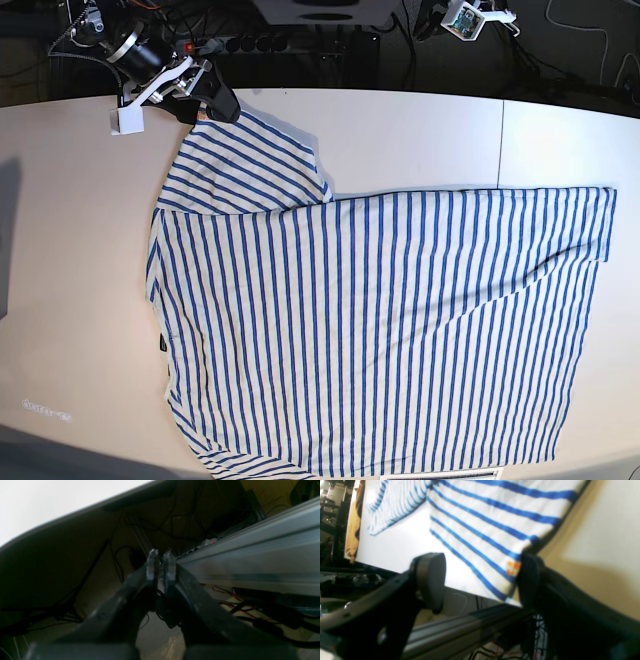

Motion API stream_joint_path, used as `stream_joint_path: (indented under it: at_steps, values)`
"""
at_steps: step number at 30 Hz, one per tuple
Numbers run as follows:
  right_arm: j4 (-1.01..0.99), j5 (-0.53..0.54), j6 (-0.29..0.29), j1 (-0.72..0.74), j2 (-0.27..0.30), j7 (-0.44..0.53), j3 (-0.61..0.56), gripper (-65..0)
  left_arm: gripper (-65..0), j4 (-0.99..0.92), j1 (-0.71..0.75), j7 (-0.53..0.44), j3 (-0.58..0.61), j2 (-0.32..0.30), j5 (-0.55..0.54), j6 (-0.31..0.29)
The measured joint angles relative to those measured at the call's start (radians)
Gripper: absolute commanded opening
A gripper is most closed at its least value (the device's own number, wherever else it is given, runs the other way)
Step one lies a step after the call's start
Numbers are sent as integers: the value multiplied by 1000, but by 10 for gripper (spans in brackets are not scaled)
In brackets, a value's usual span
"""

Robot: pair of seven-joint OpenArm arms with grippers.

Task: Fold the T-shirt properly
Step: 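Grasp the shirt's shoulder corner with the right gripper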

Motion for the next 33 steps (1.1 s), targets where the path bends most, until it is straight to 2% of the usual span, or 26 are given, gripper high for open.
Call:
stream_joint_path:
  at_steps: [15,17,20,22,27,30,33]
  values:
    - [-84,-10,0,108,-14,18,0,-220,-600,0,1,0,0,-5,0,-1]
    - [-85,-18,1,108,-14,32,0,-313,-600,0,2,0,0,-5,0,-1]
    - [-93,-66,0,109,-14,32,0,-550,-600,0,2,0,0,-5,0,-1]
    - [-97,-69,0,108,-14,22,0,-650,-600,0,2,0,0,-5,0,-1]
    - [-89,-185,0,108,-14,39,0,-650,-600,2,2,-47,0,-5,114,-1]
    - [-89,-190,0,111,-14,46,0,-650,-600,23,2,53,-27,-2,119,2]
    - [-89,-200,0,114,-14,47,0,-650,-569,91,2,119,-78,-2,56,2]
